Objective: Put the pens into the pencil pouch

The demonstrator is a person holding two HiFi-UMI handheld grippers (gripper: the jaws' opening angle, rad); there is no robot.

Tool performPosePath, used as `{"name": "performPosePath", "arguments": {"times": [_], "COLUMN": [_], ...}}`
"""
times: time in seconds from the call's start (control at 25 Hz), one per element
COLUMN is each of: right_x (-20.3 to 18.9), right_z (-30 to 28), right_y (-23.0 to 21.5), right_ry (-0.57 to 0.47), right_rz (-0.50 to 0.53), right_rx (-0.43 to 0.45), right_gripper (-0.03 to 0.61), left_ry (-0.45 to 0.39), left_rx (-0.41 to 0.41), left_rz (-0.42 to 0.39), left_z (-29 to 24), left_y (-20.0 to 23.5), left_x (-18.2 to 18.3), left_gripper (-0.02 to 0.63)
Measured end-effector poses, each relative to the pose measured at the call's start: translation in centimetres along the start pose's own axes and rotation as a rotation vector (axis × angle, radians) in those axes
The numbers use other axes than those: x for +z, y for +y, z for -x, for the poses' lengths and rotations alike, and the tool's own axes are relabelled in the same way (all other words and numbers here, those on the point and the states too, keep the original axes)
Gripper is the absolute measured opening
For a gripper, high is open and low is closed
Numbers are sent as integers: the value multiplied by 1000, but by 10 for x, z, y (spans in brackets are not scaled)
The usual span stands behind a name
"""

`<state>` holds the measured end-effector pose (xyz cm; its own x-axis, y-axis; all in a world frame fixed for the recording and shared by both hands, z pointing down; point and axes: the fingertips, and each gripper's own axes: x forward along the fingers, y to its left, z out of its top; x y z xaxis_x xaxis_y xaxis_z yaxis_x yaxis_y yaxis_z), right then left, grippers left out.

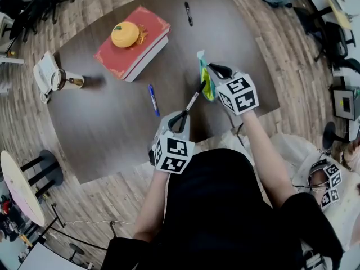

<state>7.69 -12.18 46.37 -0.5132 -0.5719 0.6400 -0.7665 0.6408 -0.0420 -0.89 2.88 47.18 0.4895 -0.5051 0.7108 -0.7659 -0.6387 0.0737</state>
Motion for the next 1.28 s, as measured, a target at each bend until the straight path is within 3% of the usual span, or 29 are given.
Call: {"name": "performPosePath", "arguments": {"times": [0.2,0.52,1.28], "right_x": [1,0,-1], "right_z": [-1,-2,0], "right_y": [5,14,14], "right_ry": [-4,11,12], "right_rz": [14,28,35], "right_rx": [1,9,38], "right_gripper": [29,29,29], "left_ry": [73,123,26], "left_rx": [5,20,66], "left_rz": [-25,-66,-150], "left_z": [0,-1,-36], "left_y": [-1,2,2], "left_x": [-4,1,53], "left_gripper": [32,35,35]}}
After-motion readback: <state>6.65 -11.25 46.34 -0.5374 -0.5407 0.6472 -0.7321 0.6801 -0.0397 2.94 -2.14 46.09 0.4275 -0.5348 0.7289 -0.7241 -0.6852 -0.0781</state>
